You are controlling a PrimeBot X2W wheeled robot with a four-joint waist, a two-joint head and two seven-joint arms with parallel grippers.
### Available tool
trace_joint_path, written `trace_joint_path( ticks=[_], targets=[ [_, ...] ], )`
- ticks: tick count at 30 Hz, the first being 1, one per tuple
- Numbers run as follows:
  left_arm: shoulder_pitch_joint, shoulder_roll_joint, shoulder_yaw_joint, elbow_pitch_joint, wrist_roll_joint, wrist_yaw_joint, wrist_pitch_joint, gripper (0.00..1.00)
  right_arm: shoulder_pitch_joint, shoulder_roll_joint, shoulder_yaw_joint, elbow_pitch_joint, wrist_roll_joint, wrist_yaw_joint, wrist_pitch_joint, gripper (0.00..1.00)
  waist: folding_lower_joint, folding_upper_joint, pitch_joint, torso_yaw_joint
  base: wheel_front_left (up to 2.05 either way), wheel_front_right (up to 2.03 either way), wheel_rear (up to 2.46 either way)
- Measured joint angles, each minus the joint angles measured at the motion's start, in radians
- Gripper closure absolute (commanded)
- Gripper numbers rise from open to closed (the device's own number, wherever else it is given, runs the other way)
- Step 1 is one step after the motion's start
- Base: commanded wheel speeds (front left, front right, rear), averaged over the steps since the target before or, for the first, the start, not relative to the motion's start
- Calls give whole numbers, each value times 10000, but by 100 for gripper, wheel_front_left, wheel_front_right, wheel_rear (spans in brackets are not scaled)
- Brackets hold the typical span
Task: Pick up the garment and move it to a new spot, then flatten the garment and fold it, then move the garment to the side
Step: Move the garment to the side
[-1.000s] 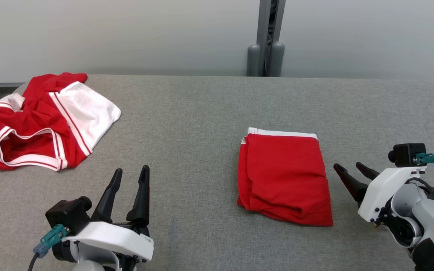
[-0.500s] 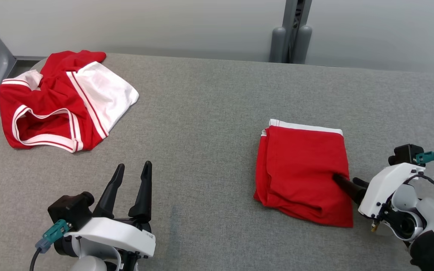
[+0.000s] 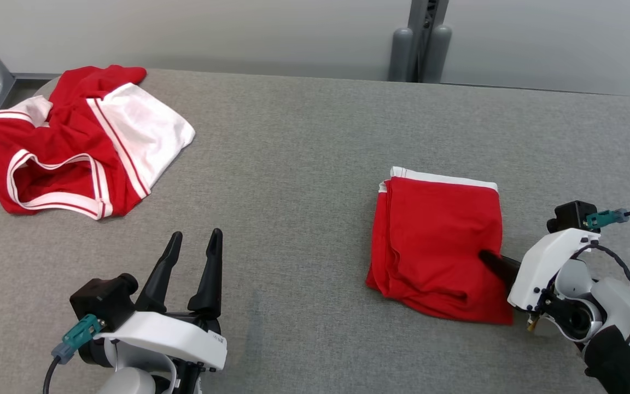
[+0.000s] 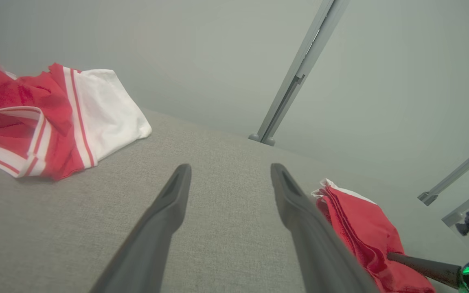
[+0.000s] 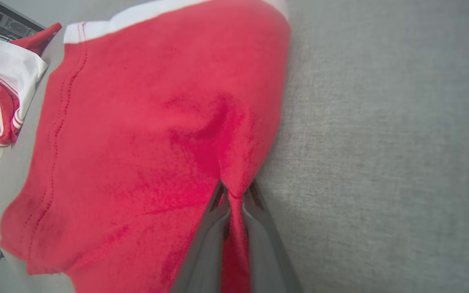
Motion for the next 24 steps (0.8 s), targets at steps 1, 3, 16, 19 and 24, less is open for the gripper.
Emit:
trace_joint_path(
  ticks=[1, 3, 16, 19, 24],
  targets=[
    [-25, 15, -79, -77, 71, 0, 35, 0, -151, -219, 274, -194, -94, 0, -107, 100, 0, 0, 14, -234, 0, 0, 0],
    [-40, 21, -132, -140, 77, 0, 90, 0, -248, -360, 387, -291, -128, 0, -134, 100, 0, 0, 32, -395, 0, 0, 0],
    [-326, -2, -430, -318, 280, 31, 222, 0, -1217, -982, 888, -545, -479, 0, -535, 100, 0, 0, 261, -2271, 0, 0, 0],
    [-492, 19, -447, -372, 351, 52, 297, 0, -1502, -1118, 997, -543, -558, 0, -558, 100, 0, 0, 361, -2809, 0, 0, 0],
    [-775, 180, -372, -527, 477, 138, 403, 0, -2046, -1287, 1156, -481, -708, -2, -564, 100, 0, 0, 638, -3622, 0, 0, 0]
  ],
)
